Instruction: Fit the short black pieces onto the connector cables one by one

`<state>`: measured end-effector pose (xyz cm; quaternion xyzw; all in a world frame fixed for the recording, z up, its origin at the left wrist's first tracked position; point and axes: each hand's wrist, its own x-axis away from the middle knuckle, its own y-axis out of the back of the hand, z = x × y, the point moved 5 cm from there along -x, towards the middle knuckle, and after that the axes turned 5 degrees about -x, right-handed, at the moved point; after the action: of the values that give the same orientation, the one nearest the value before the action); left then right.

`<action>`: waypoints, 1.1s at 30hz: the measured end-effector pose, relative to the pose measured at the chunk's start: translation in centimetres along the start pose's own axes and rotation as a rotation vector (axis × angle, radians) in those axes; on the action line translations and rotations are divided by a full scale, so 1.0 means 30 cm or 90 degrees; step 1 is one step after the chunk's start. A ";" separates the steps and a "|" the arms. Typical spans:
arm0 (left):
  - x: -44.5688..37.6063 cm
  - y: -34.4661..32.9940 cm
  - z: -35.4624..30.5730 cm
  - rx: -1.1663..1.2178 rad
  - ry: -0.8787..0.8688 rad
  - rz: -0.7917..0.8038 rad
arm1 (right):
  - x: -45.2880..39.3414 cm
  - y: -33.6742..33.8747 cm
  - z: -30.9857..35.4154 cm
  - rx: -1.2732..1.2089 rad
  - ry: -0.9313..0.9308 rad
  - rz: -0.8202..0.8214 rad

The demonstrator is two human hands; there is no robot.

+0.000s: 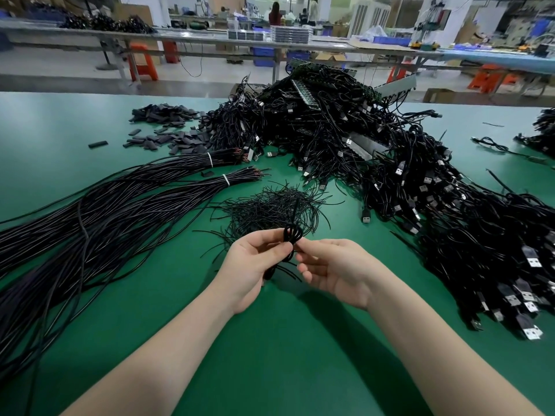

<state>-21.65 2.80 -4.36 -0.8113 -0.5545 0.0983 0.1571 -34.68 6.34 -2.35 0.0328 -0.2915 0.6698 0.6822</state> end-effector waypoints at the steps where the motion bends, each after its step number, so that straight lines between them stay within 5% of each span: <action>1: 0.000 0.000 0.000 -0.002 -0.003 0.001 | 0.001 -0.002 0.001 -0.002 0.000 0.005; 18: -0.012 0.010 0.010 0.000 -0.019 -0.006 | -0.003 0.004 0.008 0.007 0.096 -0.034; 24: -0.018 0.010 0.004 0.020 -0.026 0.006 | -0.003 -0.004 0.024 0.203 0.341 -0.137; 30: -0.011 0.029 0.014 -0.006 0.067 -0.049 | 0.071 -0.067 0.034 0.644 0.858 -0.243; 33: -0.010 0.021 0.009 -0.041 0.083 -0.040 | 0.082 -0.073 0.021 0.783 0.999 -0.231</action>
<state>-21.29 2.34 -4.85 -0.8028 -0.5712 0.0223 0.1695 -33.03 8.06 0.01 -0.0268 0.6439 0.4223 0.6374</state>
